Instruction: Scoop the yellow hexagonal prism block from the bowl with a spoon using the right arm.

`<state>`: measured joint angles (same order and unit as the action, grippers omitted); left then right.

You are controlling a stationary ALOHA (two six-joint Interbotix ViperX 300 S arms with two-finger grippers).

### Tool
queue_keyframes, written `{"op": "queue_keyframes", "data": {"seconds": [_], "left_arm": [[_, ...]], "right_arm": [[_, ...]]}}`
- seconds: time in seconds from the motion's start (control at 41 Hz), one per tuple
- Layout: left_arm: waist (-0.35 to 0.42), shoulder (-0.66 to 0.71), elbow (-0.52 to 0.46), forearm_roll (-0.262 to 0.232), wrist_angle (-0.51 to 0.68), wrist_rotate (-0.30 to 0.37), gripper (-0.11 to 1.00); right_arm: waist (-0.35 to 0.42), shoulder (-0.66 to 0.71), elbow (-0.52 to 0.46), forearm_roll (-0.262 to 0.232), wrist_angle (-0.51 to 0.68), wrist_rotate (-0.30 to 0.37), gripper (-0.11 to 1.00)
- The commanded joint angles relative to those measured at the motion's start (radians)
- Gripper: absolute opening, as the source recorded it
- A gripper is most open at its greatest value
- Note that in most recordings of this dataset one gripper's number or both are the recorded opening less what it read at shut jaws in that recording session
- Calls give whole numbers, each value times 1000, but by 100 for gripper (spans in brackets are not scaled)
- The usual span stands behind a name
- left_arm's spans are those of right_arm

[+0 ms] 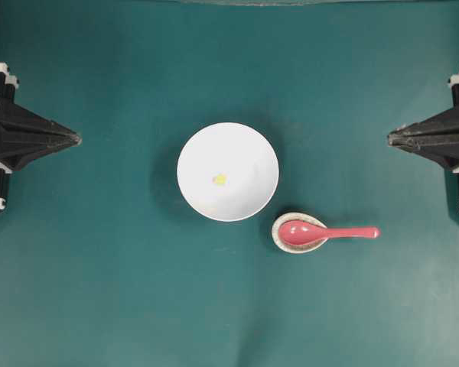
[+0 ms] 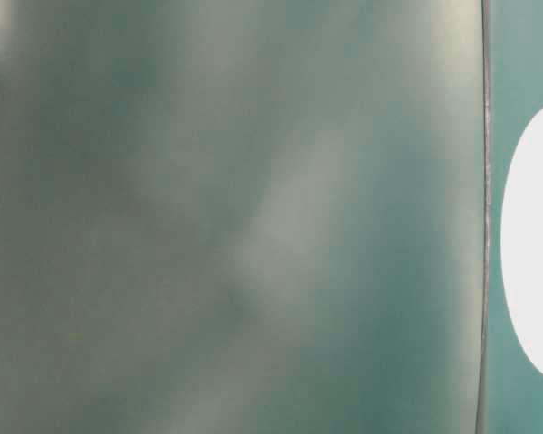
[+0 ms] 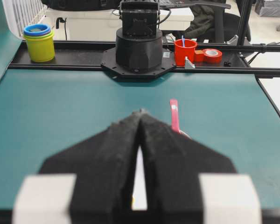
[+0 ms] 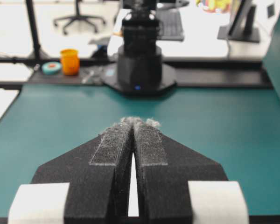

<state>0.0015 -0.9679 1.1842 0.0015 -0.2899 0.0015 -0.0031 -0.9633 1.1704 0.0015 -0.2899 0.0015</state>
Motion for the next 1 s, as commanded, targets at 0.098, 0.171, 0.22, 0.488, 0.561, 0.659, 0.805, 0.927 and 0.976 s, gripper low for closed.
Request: {"op": "queue_keyframes", "data": {"seconds": [0.098, 0.171, 0.22, 0.488, 0.561, 0.659, 0.805, 0.927, 0.976], "left_arm": [[-3, -6, -31, 11, 34, 0, -1], [-2, -8, -31, 11, 37, 0, -1], [-3, -8, -31, 11, 40, 2, -1], [-2, -8, -32, 11, 41, 8, -1], [-2, -8, -32, 11, 40, 8, -1], [-2, -8, -32, 11, 41, 6, -1], [-3, -8, -32, 11, 41, 6, -1], [-2, -8, -31, 11, 41, 6, -1], [-2, -8, -32, 11, 40, 8, -1]], "right_arm": [[-2, 5, -21, -2, 2, 0, -1], [-2, 5, -21, -2, 3, 2, -1], [-2, 3, -23, -2, 3, 2, -1], [-2, 6, -23, -2, 3, 2, 11], [-2, 6, -21, -2, 3, 2, 20], [-2, 6, -23, -2, 3, 8, 34], [-2, 15, -20, 2, 3, 15, 51], [-2, 29, -17, 3, 3, 23, 55], [-2, 37, -15, 3, 3, 23, 55]]}}
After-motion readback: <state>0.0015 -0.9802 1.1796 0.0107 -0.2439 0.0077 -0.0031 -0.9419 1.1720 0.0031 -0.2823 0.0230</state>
